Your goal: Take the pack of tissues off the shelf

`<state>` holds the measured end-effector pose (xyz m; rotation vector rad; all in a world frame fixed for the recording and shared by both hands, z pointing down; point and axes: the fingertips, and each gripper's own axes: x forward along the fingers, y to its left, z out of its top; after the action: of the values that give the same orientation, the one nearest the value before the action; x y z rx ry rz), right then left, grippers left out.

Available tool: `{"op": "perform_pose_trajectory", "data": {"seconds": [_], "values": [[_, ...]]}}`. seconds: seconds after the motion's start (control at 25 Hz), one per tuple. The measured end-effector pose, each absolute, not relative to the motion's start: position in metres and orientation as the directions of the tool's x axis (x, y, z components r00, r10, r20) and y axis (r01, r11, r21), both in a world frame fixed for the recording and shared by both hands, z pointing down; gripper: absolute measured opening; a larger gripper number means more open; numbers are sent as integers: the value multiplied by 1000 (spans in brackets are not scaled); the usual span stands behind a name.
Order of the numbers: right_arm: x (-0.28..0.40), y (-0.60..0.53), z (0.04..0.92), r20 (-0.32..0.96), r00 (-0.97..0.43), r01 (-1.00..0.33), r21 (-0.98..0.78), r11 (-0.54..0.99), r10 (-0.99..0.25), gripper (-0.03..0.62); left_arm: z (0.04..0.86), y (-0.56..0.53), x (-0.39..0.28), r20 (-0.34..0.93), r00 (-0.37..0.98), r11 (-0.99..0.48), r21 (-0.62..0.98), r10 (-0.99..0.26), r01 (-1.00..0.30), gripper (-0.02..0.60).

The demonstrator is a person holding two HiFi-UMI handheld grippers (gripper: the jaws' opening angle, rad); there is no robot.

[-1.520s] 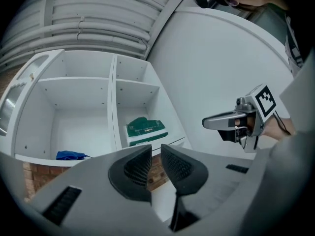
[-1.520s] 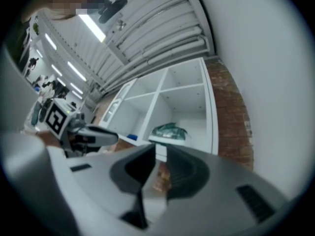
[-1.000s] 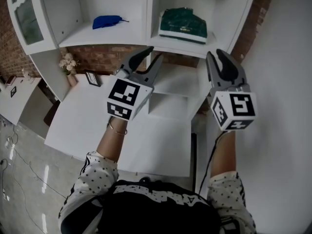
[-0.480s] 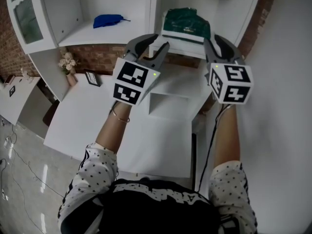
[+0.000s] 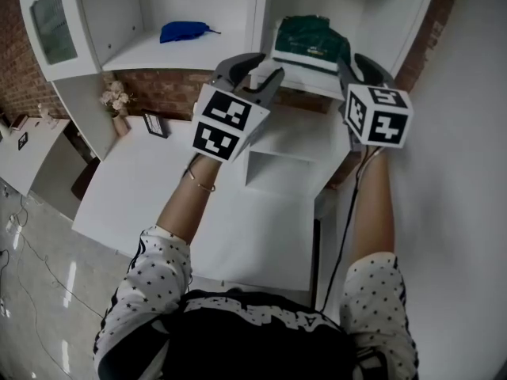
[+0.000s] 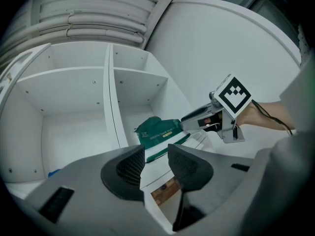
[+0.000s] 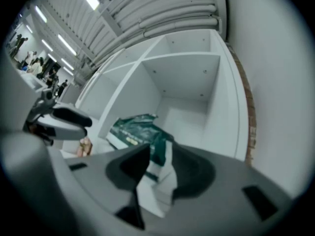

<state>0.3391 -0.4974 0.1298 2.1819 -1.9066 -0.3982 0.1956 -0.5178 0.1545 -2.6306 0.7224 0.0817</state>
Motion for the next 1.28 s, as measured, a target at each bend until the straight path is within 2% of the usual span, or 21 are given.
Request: {"op": "perform_pose_trajectory", "data": {"seconds": [0.28,0.48,0.64,0.96,1.28], "values": [[345,-507,135,-27,132,-931,339,-134,-991,138,150,-521,200,-154,862,-777,-380,-483,-503,166],[345,-508,135,-11,126,-932,340,-123,-992,67,146,-522,209,-146,864,-778,-381,-482,-499,166],[346,-506,135,-8,113,-935,336,-109,-994,37,148,-530,214,-131,853,-770,-378,-505,-514,166],[348,-498,137,-10,57,-946,320,-57,-998,32,154,-544,224,-97,842,-775,-347,-530,-528,166],[351,-487,137,-13,11,-949,313,-15,-1000,31,150,-550,237,-71,865,-825,-274,-496,-495,166]]}}
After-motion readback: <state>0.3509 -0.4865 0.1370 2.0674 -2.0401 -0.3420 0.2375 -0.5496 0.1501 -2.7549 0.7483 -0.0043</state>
